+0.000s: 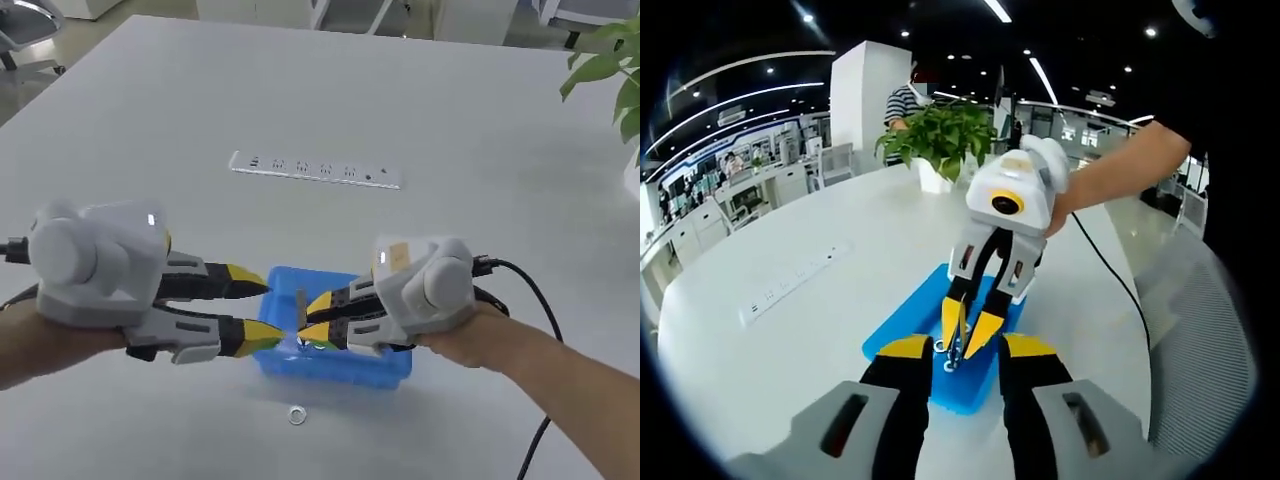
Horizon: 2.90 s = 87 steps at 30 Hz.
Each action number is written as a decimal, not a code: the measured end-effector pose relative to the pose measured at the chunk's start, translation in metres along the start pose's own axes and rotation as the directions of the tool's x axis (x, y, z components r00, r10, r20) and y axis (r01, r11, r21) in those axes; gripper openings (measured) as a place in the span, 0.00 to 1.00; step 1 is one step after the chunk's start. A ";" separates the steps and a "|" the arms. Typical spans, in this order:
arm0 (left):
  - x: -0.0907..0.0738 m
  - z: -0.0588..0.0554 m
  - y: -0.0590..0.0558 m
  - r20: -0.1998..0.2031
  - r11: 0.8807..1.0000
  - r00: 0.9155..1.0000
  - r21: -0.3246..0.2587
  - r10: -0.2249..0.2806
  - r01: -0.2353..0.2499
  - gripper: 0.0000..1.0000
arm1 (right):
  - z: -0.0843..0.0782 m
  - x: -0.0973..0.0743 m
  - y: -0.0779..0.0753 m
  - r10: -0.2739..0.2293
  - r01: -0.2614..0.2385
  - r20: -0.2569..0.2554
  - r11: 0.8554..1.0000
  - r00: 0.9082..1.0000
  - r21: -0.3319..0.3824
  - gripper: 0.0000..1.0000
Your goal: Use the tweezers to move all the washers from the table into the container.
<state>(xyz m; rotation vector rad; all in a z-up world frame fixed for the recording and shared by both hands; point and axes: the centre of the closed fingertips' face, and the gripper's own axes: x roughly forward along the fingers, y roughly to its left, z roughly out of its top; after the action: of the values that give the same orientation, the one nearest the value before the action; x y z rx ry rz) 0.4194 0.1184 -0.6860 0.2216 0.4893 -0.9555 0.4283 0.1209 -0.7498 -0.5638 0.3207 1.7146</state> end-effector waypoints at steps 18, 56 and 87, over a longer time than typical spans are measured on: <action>0.023 -0.001 0.007 -0.023 0.997 0.998 0.036 -0.064 0.065 0.13 | -0.006 0.003 -0.001 0.014 -0.014 -0.005 1.000 1.000 0.007 0.08; 0.030 0.003 0.001 -0.042 0.985 0.993 0.128 -0.110 0.114 0.06 | -0.006 0.003 -0.001 0.019 -0.019 -0.020 1.000 1.000 0.004 0.10; 0.027 0.015 -0.009 -0.050 0.976 0.992 0.177 -0.119 0.126 0.05 | -0.002 -0.040 0.007 -0.082 0.084 -0.038 0.995 0.996 0.056 0.28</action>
<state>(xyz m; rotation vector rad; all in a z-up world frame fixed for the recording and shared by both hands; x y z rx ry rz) 0.4295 0.0874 -0.6860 0.3775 0.4568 -1.1193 0.4274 0.0851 -0.7306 -0.5580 0.3659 1.6115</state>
